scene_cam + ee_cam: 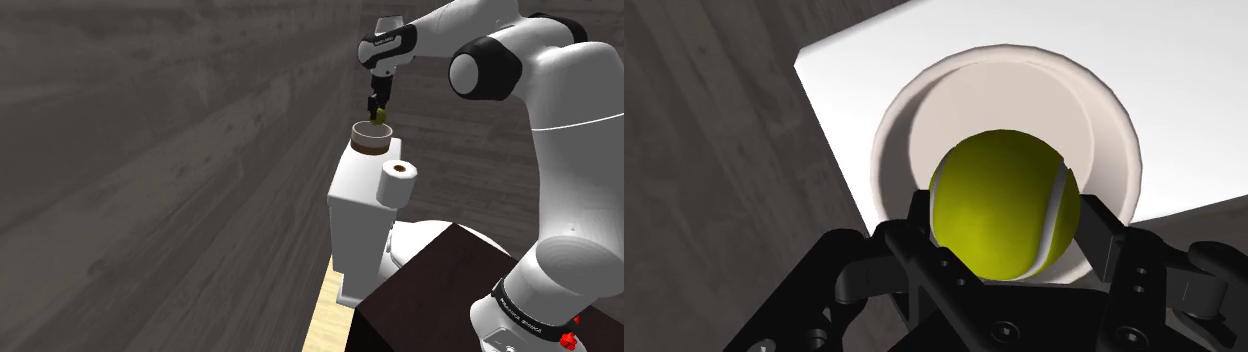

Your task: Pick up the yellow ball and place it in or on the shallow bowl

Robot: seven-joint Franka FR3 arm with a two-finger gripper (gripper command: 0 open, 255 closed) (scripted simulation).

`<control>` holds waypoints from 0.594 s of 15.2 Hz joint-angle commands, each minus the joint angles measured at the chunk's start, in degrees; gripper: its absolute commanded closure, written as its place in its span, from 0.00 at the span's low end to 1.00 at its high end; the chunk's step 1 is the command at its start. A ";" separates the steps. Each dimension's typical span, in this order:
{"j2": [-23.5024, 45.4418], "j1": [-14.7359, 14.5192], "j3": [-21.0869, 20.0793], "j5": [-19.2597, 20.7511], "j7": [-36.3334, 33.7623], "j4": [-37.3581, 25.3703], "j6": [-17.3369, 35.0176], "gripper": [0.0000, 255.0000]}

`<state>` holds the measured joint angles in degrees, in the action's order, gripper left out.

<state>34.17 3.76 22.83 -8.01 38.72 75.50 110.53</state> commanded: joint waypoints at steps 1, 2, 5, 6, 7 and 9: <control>0.56 -0.01 -0.13 -0.17 -0.05 0.52 1.11 1.00; 0.74 -0.03 -0.18 -0.24 -0.04 1.02 1.77 1.00; 1.23 -0.09 -0.31 -0.43 0.00 2.36 3.56 1.00; 1.24 -0.08 -0.31 -0.43 0.00 2.35 3.56 1.00; 1.24 -0.08 -0.31 -0.43 0.00 2.35 3.56 1.00; 1.24 -0.08 -0.31 -0.43 0.00 2.34 3.56 1.00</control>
<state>35.41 3.67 22.52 -8.44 38.71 77.82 114.05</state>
